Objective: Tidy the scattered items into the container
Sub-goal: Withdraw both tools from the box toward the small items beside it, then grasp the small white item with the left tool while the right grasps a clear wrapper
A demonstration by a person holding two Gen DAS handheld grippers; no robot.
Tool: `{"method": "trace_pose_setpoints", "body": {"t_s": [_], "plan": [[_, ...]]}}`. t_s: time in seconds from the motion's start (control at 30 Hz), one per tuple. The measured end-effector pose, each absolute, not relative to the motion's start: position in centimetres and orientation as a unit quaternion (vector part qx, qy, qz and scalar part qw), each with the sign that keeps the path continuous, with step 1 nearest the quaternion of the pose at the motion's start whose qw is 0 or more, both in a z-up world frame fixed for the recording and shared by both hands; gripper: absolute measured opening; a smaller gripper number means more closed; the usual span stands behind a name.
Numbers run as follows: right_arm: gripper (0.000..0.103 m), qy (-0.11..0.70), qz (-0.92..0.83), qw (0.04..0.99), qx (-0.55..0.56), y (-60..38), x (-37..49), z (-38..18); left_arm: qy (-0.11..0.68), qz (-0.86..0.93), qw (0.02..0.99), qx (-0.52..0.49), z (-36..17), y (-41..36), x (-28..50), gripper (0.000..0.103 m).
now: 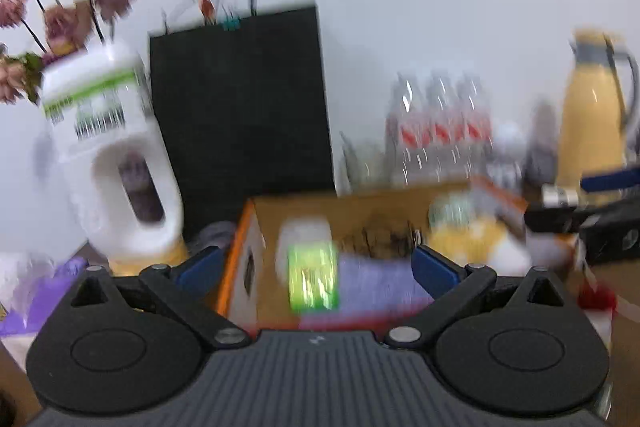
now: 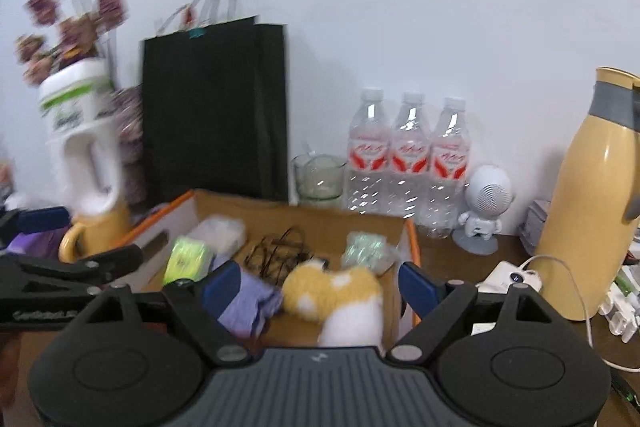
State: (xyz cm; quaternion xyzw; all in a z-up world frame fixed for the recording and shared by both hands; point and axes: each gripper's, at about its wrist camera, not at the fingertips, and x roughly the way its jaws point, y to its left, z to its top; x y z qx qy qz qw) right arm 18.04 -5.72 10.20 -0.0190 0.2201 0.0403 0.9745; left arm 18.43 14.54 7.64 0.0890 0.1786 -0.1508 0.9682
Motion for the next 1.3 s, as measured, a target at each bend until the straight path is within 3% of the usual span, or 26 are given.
{"method": "trace_pose_setpoints", "body": {"t_s": [0.13,0.23,0.53,0.63,0.73,0.83,1.3], "plan": [[0.080,0.235,0.062,0.970,-0.019,-6.0,16.0,7.3,0.220,-0.190,0.952,0.098,4.3,15.5,17.4,0.081],[0.073,0.244,0.084,0.966,-0.014,-5.8,14.7,5.6,0.247,-0.213,0.941,0.090,2.2,15.5,17.3,0.074],[0.072,0.260,0.111,0.959,0.004,-4.6,14.5,3.8,0.278,-0.264,0.919,0.094,0.8,13.5,19.0,0.071],[0.071,0.261,0.117,0.958,0.002,-4.1,14.9,3.7,0.307,-0.260,0.910,0.103,0.3,13.0,19.5,0.051],[0.070,0.265,0.120,0.957,0.007,-4.1,15.3,3.5,0.309,-0.271,0.907,0.092,0.3,13.1,19.8,0.045],[0.069,0.272,0.124,0.954,0.007,-3.9,15.5,3.1,0.303,-0.279,0.906,0.096,0.2,13.1,19.6,0.028],[0.060,0.306,0.182,0.931,-0.074,0.9,18.7,1.5,0.319,-0.175,0.931,-0.004,2.7,20.1,17.2,0.028]]}}
